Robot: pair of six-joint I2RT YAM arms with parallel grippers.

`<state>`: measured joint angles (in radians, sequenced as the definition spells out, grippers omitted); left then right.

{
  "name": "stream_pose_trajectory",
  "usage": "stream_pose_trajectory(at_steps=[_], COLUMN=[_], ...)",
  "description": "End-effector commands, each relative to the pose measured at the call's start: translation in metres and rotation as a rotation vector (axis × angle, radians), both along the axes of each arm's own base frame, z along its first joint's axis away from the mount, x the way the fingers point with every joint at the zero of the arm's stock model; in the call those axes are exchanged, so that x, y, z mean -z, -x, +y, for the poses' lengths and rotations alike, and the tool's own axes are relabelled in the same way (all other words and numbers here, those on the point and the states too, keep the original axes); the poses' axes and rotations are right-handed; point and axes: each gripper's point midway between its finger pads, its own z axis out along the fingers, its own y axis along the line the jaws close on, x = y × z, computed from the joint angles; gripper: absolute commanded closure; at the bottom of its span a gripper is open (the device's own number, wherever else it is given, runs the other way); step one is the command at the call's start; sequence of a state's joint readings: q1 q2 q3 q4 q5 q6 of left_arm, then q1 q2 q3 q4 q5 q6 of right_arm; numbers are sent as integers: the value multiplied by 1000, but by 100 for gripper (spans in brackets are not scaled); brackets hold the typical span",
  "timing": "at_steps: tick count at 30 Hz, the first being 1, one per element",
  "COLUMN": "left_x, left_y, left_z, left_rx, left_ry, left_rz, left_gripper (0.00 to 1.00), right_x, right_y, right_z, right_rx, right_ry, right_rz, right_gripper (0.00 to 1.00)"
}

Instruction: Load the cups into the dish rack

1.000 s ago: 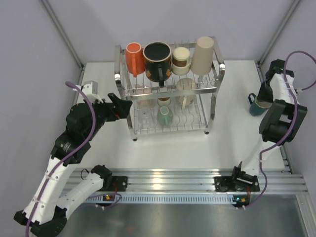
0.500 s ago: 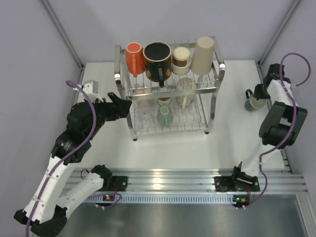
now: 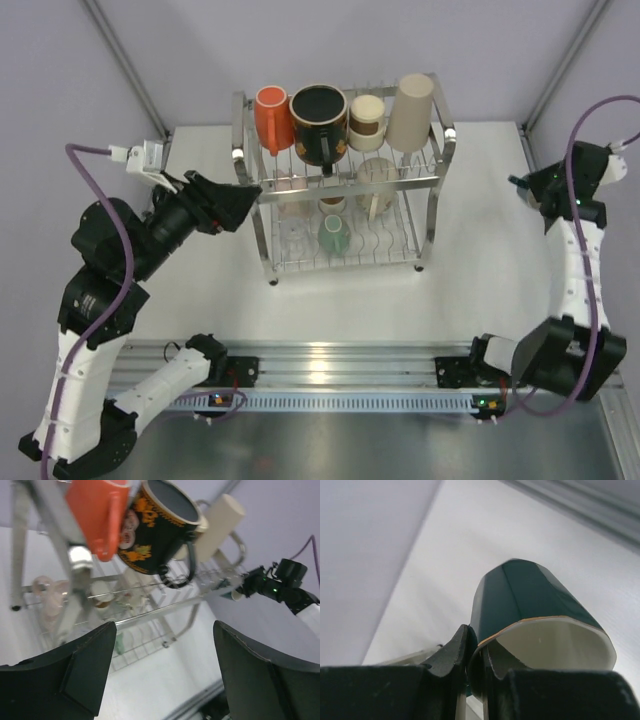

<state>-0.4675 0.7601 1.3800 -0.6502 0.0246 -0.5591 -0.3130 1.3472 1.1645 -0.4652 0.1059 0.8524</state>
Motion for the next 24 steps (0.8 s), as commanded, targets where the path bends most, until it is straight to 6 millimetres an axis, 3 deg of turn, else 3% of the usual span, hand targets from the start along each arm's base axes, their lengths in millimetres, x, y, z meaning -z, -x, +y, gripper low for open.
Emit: stream_pose_trajectory(at_steps=[1,3,4,6,8,9,10,11,12,13,15,19,21,22,24], left_x=[-28,-37,-39,-42,-47,-51,-57,-60,-64,-71,-78,-103,-115,-129,-135], left_y=[35,46,54,60,71,75,75,78,80,81,85,86,81,88,79], left_z=[-48,-61,-66,-68,-71,-72,-75,-78,-80,-83,-89,-96,-101,-102,-116], left_rx=[341,437,492,524,573,595,615,649,669,693,756,812,821,839,851], left_ry=[69,106,114,130,150,162,174,190,201,210,248,340,384,395,404], left_rz=[-3,15,18,20,13,4,-16,-6,-7,-36,-20,-48,-45,-70,-58], left_gripper=[17,18,18,16,14,14,13,13,13,14,14,15,15,15,15], right_x=[-155,-174,-191,-203,-222,-235,-237,-261,-265,-286,-315,-345,-368,-376,-399], right_y=[35,60,85,107,131,148,153,165,175,193,224,260,285,291,301], right_z=[17,35,49,65,97,122,136,148,162,171,187,208,215,215,213], right_rx=[-131,-187,-220,-264,-357,-461,-511,-558,-634,-663,-730,-826,-840,-829,-798], right_ry=[313,341,378,406,410,400,349,370,361,394,459,473,505,482,490], right_rz=[-403,-474,-556,-634,-759,-852,-904,-1020,-1053,-1134,-1240,-1388,-1533,-1571,-1626], right_gripper=[100,100,100,100,100,100,100,100,100,100,100,100,100,100,100])
